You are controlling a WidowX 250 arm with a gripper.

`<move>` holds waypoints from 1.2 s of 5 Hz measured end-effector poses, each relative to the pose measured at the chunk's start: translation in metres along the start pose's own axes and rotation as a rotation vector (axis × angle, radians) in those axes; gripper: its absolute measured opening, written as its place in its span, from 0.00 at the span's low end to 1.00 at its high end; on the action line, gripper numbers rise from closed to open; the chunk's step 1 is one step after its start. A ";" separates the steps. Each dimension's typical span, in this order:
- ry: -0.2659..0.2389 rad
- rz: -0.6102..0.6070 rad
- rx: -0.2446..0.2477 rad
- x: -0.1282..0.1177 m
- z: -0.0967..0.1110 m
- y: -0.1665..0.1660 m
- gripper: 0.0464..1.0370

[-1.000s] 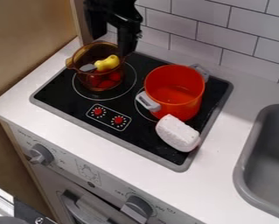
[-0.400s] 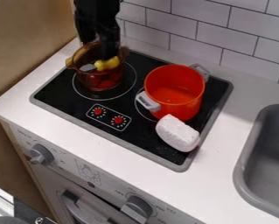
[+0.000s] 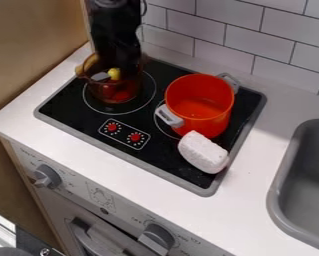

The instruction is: Move the yellow knife to right bottom

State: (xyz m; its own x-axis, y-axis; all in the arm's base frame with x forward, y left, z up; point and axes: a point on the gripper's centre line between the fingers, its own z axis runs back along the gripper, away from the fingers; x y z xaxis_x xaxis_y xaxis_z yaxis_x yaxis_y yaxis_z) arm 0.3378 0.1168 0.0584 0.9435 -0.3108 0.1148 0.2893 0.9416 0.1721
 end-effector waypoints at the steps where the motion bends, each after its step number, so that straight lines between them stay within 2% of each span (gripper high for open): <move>1: -0.010 0.014 -0.011 -0.001 -0.008 -0.001 0.96; 2: -0.020 0.030 -0.021 0.000 -0.013 -0.003 0.94; 3: -0.019 0.051 -0.029 -0.001 -0.019 -0.006 0.68; 4: -0.009 0.064 -0.048 -0.003 -0.020 -0.009 0.38; 5: 0.011 0.062 -0.071 -0.006 -0.020 -0.013 0.27; 6: 0.073 0.067 -0.092 -0.015 -0.016 -0.017 0.27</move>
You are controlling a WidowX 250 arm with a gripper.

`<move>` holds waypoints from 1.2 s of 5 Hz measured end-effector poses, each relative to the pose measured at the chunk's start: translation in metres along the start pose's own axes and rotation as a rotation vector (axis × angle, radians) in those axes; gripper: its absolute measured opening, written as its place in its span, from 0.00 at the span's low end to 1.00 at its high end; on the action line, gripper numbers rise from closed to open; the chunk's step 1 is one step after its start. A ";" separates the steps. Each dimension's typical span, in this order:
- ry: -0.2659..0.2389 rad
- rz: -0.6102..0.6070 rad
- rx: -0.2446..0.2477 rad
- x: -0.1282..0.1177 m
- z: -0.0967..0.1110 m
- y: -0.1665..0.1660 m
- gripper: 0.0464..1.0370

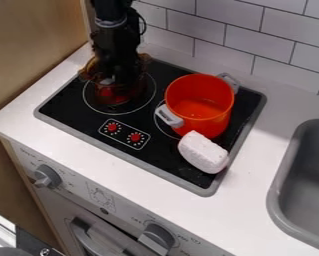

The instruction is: Move the yellow knife to right bottom

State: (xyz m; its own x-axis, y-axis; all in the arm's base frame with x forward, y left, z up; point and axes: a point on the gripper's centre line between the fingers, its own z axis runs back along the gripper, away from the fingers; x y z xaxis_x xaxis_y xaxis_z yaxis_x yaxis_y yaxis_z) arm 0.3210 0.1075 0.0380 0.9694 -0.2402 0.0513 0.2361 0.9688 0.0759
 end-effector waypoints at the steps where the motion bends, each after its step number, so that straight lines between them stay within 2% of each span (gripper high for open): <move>1: 0.024 0.012 0.004 -0.006 0.017 0.000 0.27; 3: 0.074 0.037 0.006 -0.009 0.041 -0.006 0.27; 4: 0.104 0.048 0.000 -0.017 0.061 -0.012 0.27; 5: 0.096 0.090 -0.028 -0.026 0.073 -0.026 0.27; 6: 0.084 0.122 -0.031 -0.038 0.070 -0.052 0.27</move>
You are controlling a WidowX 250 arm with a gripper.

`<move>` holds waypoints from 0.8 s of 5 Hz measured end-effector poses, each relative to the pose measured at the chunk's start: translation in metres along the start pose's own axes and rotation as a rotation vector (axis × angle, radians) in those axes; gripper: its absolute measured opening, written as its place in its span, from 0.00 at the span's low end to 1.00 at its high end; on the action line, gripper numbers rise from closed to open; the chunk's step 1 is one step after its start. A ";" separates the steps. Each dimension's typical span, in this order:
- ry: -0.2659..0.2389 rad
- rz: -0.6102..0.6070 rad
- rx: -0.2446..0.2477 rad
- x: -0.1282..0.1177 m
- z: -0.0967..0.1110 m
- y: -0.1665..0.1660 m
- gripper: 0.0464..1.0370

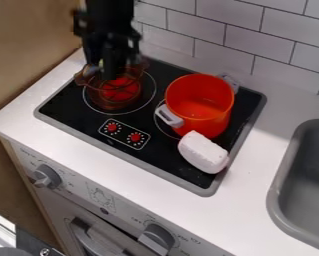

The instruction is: Move the yellow knife to right bottom

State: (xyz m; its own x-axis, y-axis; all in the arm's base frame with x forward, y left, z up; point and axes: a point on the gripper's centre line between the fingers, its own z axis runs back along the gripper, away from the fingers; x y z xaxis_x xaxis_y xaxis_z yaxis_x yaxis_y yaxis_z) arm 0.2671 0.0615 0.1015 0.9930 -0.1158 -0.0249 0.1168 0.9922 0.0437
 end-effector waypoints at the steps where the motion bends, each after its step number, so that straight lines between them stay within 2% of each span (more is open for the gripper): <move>1: -0.014 0.014 0.004 -0.010 -0.008 -0.022 0.27; 2: -0.011 0.038 0.019 -0.015 -0.018 -0.037 0.27; 4: -0.041 0.044 0.069 -0.019 -0.036 -0.043 0.27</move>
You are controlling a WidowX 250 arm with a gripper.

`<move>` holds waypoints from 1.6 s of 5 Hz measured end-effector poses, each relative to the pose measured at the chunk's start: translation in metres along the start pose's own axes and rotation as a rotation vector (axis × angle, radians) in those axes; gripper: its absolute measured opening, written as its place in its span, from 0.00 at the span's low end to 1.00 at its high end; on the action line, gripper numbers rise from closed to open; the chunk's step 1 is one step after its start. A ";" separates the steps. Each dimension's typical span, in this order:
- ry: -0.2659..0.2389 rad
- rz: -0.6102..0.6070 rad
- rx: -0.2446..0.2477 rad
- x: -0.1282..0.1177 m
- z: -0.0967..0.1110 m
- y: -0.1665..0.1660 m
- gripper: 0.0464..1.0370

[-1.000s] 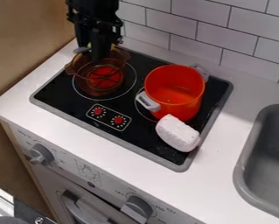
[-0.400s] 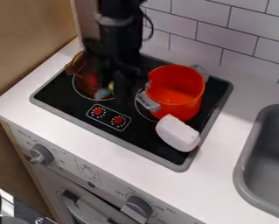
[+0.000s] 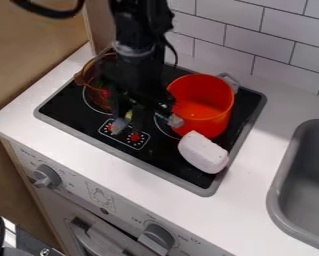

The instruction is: Move the yellow knife to right bottom

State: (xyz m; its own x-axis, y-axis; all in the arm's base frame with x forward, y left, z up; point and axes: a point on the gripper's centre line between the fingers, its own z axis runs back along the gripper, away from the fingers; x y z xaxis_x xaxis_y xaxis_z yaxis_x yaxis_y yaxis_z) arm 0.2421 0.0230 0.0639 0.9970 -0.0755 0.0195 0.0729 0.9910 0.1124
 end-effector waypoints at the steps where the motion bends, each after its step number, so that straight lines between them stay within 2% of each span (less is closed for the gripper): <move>1: -0.005 0.005 0.017 0.001 0.000 0.001 0.33; 2: -0.020 0.034 0.040 -0.007 -0.013 -0.001 0.47; 3: -0.033 0.026 0.036 -0.009 -0.017 -0.002 0.77; 4: -0.026 0.013 0.012 -0.010 -0.018 -0.002 0.97; 5: -0.018 0.007 0.001 -0.009 -0.015 0.000 0.96; 6: 0.000 0.016 -0.014 -0.003 -0.003 0.005 0.96; 7: -0.002 0.022 -0.038 0.000 0.020 0.011 0.96; 8: -0.047 0.030 -0.065 0.010 0.046 0.010 0.96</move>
State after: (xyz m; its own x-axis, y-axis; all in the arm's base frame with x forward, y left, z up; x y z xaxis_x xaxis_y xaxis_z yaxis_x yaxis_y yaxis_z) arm 0.2515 0.0275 0.1109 0.9964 -0.0495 0.0683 0.0464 0.9978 0.0465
